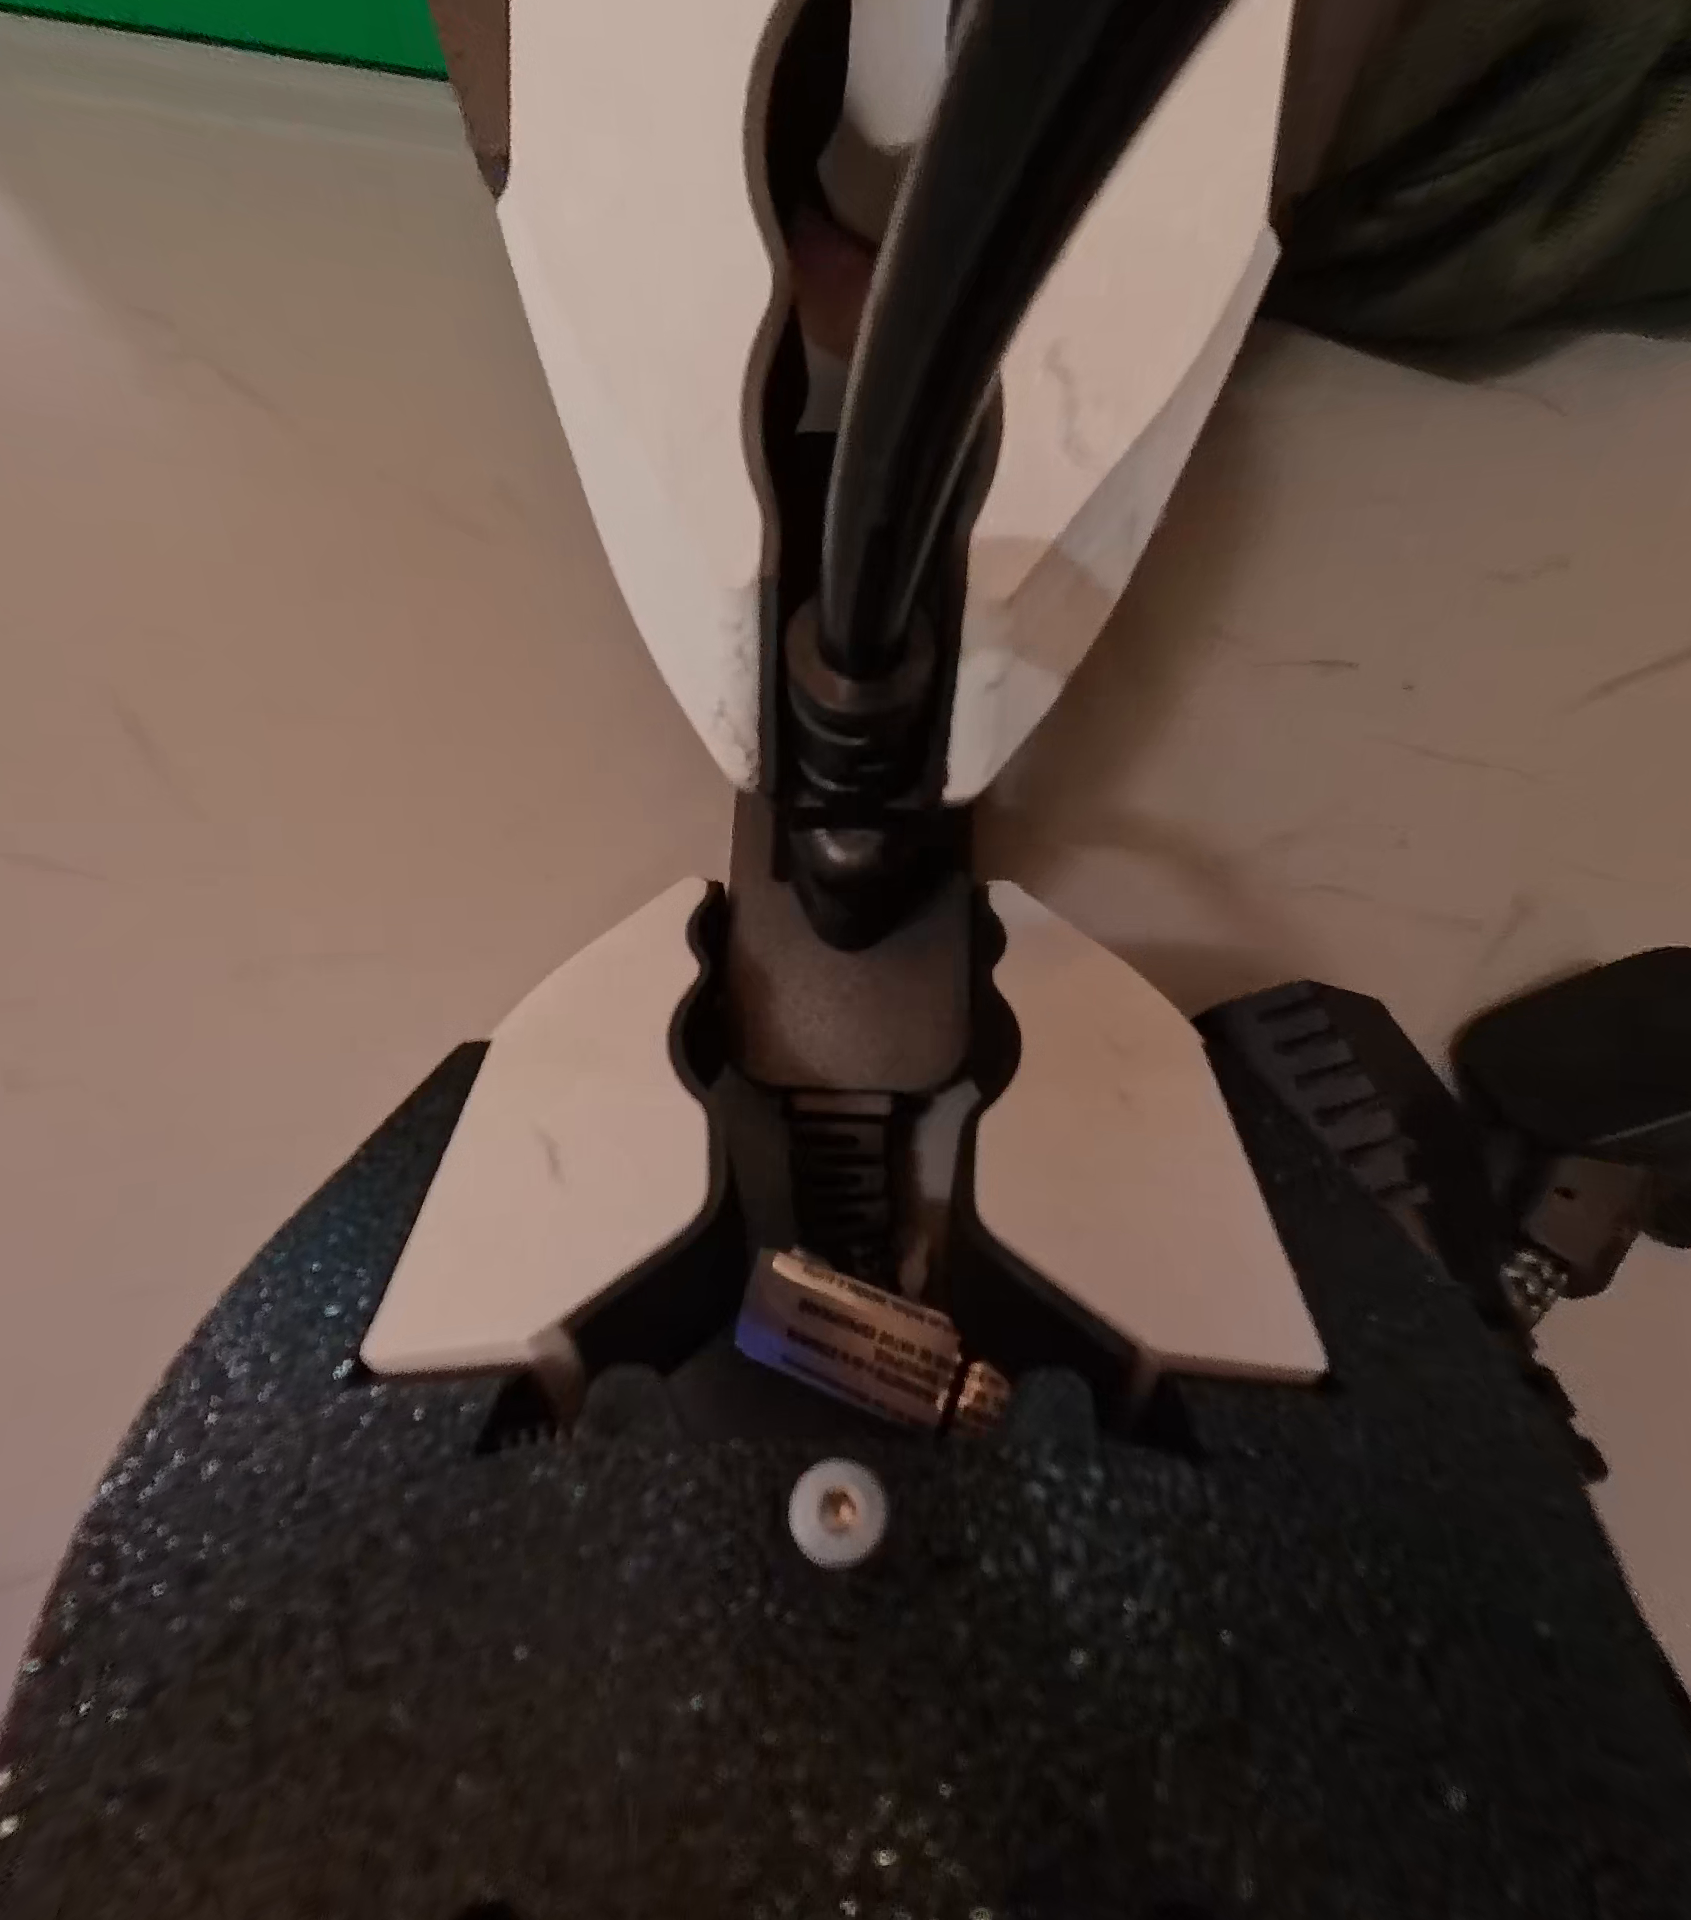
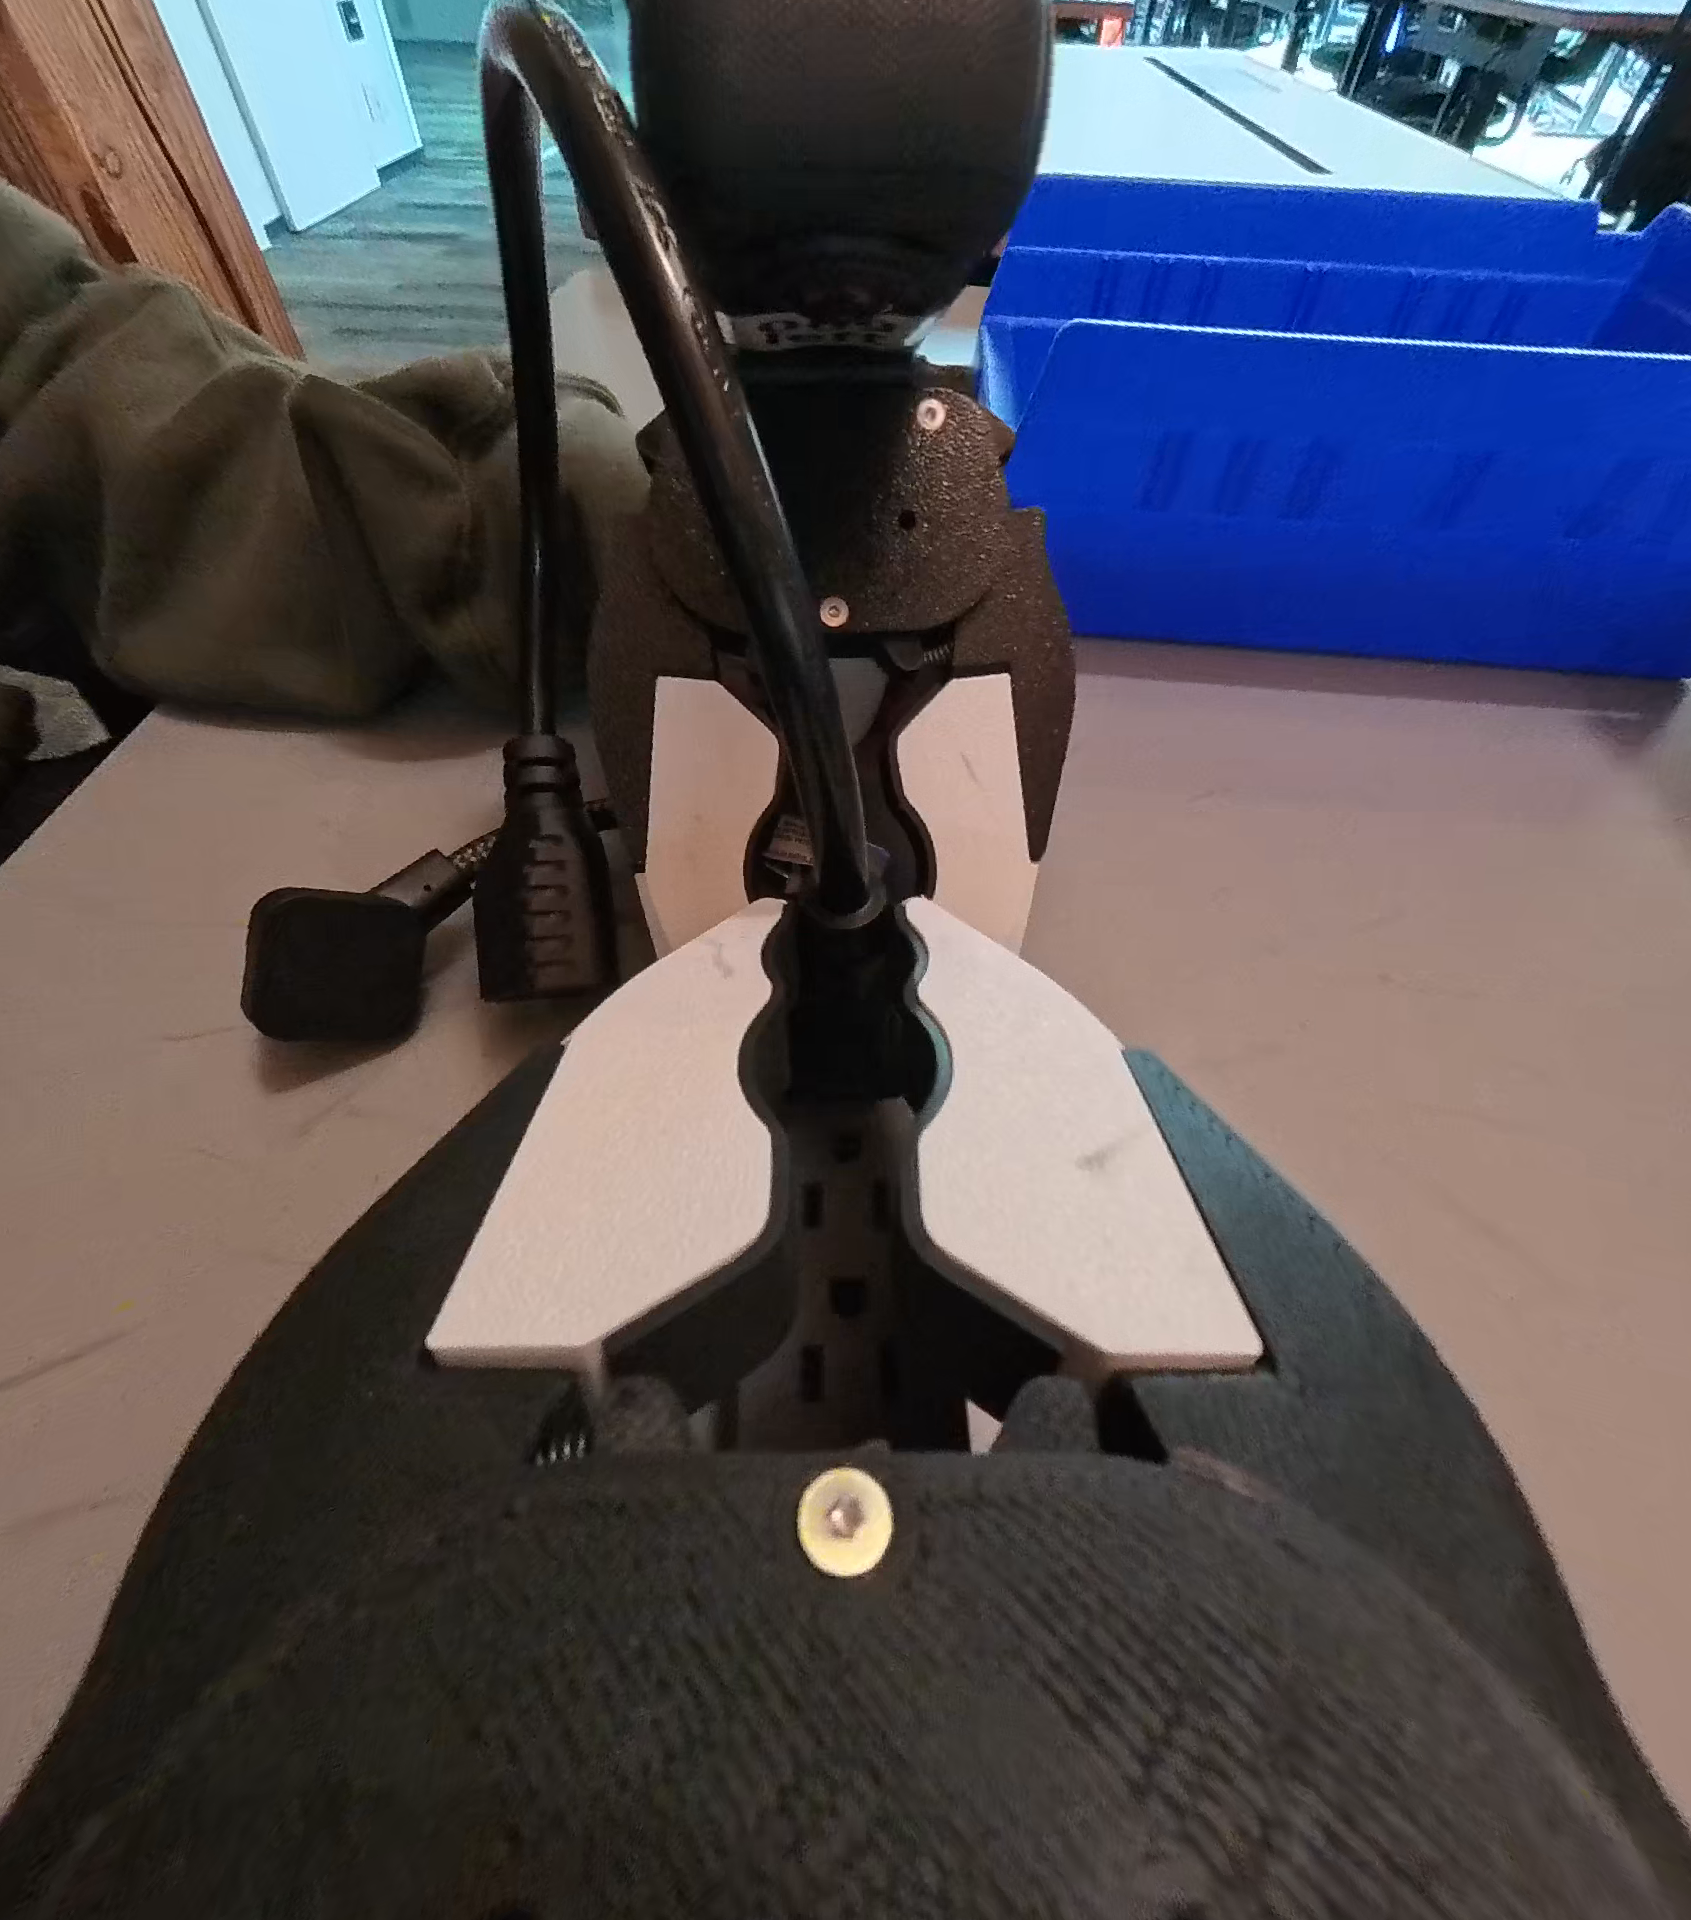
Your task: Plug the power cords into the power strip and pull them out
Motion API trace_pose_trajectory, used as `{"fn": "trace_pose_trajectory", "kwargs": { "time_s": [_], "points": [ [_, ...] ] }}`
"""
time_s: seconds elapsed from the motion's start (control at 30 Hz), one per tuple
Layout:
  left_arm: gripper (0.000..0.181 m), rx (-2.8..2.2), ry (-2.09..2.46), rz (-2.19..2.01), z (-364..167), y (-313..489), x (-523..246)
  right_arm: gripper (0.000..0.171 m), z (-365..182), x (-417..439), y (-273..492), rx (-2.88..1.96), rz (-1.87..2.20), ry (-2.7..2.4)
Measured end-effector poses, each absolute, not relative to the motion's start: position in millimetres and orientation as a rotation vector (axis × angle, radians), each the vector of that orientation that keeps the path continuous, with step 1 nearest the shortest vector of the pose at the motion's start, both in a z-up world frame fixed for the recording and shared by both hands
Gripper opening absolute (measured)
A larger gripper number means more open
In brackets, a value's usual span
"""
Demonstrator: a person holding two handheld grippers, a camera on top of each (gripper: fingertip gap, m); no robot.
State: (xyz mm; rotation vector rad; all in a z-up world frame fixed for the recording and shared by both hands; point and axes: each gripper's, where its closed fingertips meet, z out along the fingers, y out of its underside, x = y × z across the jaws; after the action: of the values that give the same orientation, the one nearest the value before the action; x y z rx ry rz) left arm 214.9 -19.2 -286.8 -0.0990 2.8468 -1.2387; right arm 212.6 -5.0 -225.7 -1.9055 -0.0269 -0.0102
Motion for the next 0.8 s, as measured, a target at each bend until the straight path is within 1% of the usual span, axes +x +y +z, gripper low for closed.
{"fn": "trace_pose_trajectory", "kwargs": {
  "time_s": [0.3, 0.43, 0.53, 0.7, 0.8],
  "points": [
    [0.044, -0.094, 2.828, -1.206, -288.1, -18.6, 215.4, 0.017, -226.4, 213.4, -5.1, -1.91, -0.035, -0.002],
    [0.049, -0.115, 2.809, -1.199, -287.8, -18.4, 217.7, 0.016, -226.2, 215.8, -4.2, -1.908, -0.029, 0.03],
    [0.044, -0.12, 2.785, -1.196, -286.7, -19.7, 219.4, 0.016, -226.1, 215.6, -4.3, -1.907, -0.035, 0.027],
    [0.044, -0.1, 2.78, -1.206, -285.7, -18.3, 218.8, 0.017, -226.0, 213.9, -3.4, -1.907, -0.024, 0.028],
    [0.042, -0.091, 2.736, -1.294, -276.3, -18.7, 218.4, 0.016, -226.3, 215.5, -3.6, -1.909, -0.027, 0.041]
  ]
}}
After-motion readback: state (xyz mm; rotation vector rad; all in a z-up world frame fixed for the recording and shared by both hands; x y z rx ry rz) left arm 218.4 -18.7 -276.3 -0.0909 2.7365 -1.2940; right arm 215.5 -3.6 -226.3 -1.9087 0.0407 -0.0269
